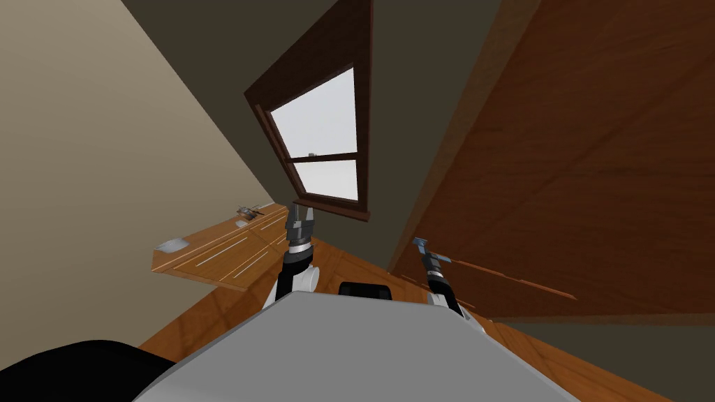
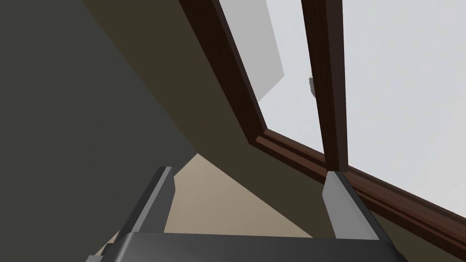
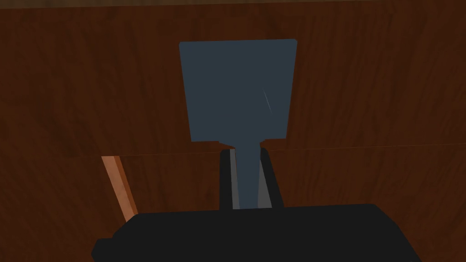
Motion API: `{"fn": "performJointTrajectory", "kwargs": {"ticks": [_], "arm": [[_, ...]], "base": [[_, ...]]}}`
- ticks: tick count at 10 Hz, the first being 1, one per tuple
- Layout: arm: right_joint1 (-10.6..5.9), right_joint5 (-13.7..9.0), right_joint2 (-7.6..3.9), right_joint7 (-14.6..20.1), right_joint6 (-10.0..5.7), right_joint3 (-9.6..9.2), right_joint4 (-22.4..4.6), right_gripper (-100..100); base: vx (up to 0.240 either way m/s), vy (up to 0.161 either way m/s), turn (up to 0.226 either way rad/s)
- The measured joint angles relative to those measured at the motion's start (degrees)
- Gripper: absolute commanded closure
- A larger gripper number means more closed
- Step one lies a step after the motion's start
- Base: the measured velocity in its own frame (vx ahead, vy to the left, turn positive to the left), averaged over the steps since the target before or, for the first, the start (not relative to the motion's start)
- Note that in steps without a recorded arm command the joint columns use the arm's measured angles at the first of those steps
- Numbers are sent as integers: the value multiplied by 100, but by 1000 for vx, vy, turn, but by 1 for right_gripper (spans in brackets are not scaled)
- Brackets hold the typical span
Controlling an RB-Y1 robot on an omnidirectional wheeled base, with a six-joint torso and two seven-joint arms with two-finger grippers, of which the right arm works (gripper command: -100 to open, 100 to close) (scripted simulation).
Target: Pull the door open
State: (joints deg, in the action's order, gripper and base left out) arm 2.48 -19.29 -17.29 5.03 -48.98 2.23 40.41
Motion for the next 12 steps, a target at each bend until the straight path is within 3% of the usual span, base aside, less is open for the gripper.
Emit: {"fn": "performJointTrajectory", "kwargs": {"ticks": [4, 12], "arm": [[17, 2, 11, -2, 23, -9, -20, 100], [238, 179, -271, 400, -160, -379, 74, 100]], "base": [[-36, -6, 24], [-189, -22, 101]]}}
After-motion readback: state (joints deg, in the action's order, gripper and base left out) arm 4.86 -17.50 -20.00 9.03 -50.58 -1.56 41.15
